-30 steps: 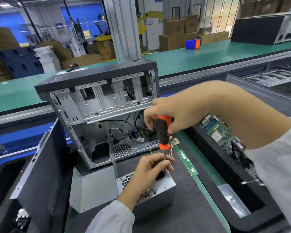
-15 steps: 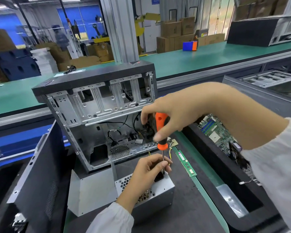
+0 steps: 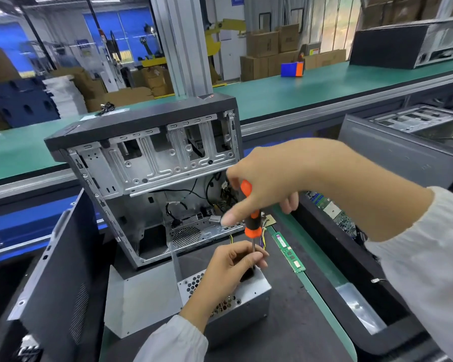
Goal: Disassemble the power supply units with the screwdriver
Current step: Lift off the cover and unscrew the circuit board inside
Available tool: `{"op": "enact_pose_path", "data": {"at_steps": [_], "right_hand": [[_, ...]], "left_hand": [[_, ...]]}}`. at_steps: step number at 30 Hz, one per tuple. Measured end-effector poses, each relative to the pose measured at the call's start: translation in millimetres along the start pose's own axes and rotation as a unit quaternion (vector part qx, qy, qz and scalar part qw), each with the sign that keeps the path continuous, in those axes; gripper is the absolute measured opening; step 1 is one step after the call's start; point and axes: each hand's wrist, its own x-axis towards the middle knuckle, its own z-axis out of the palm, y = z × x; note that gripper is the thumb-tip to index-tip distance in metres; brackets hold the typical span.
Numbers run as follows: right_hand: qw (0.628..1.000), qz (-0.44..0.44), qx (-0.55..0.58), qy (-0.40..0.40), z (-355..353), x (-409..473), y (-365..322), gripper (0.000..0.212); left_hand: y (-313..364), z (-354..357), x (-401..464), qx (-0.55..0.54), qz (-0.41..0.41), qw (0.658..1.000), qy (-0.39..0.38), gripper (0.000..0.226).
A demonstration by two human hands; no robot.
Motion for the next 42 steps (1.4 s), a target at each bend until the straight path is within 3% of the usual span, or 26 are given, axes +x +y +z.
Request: {"op": "enact_pose_path", "data": {"at_steps": [3,7,10,12,14,17,19,20,22,25,27,30,33,36,39,42], "right_hand": [[0.991,0.032,-0.106,0.071,11.6,8.2,-6.4,0.066],[0.994,-0.049,-0.094,0.02,3.2,6.7,1.3,0.017],[0.997,-0.069,-0.033,-0.027,-1.2,1.1,3.8,0.047],[1.0,-0.001,-0.001,-0.006,-0.7,-2.8,-2.9,0.068],[0.998,0.043,-0.008,0.051,2.8,-1.3,-7.6,0.074],[0.984,0.006,-0.134,0.12,6.1,5.4,-9.3,0.049],[0.983,-0.044,-0.154,0.088,2.1,0.6,-6.8,0.016],[0.987,-0.061,-0.135,0.067,0.0,-2.6,-4.6,0.015],[0.991,-0.074,-0.109,0.029,-2.1,-6.4,-0.8,0.045],[0.994,-0.001,-0.097,0.054,2.2,-4.3,-2.9,0.076],[0.994,0.041,-0.064,0.083,6.1,-0.4,-8.1,0.074],[0.988,0.016,-0.11,0.112,8.1,6.6,-6.1,0.059],[0.991,-0.072,-0.107,0.042,-2.2,-1.0,2.7,0.016],[0.992,-0.106,-0.064,0.014,-9.9,-4.0,8.8,0.045],[1.0,-0.001,-0.007,0.011,-6.1,1.3,2.7,0.071],[0.999,0.034,-0.042,0.007,4.5,11.2,0.4,0.065]], "left_hand": [[-0.4,-0.5,-0.3,0.003,-0.001,1.0,-0.001,0.018],[-0.7,-0.8,0.3,-0.001,0.001,1.0,0.006,0.018],[-1.0,-0.8,0.8,-0.007,0.006,1.0,0.007,0.018],[-0.6,-0.4,0.5,-0.008,0.005,1.0,0.005,0.018],[-0.6,-0.4,0.0,-0.002,0.007,1.0,0.0,0.018],[-1.2,-0.4,-0.5,0.002,0.009,1.0,-0.001,0.018],[-0.9,-0.5,-0.4,-0.005,0.005,1.0,0.004,0.017],[-1.0,-0.6,-0.2,-0.008,0.005,1.0,0.006,0.016],[-1.5,-0.6,0.2,-0.008,0.007,1.0,0.008,0.016],[-2.4,-0.7,0.2,-0.008,0.001,1.0,0.007,0.016],[-2.7,-1.0,-0.3,-0.005,0.002,1.0,0.007,0.016],[-2.1,-1.0,-0.2,0.0,0.005,1.0,0.005,0.017],[-3.4,-1.2,0.9,0.003,0.01,1.0,0.008,0.012],[-4.9,-2.3,1.3,-0.003,0.016,1.0,0.007,0.012],[-5.3,-2.6,1.3,-0.003,0.018,1.0,0.001,0.01],[-5.0,-1.6,1.2,-0.008,0.013,1.0,-0.004,0.006]]}}
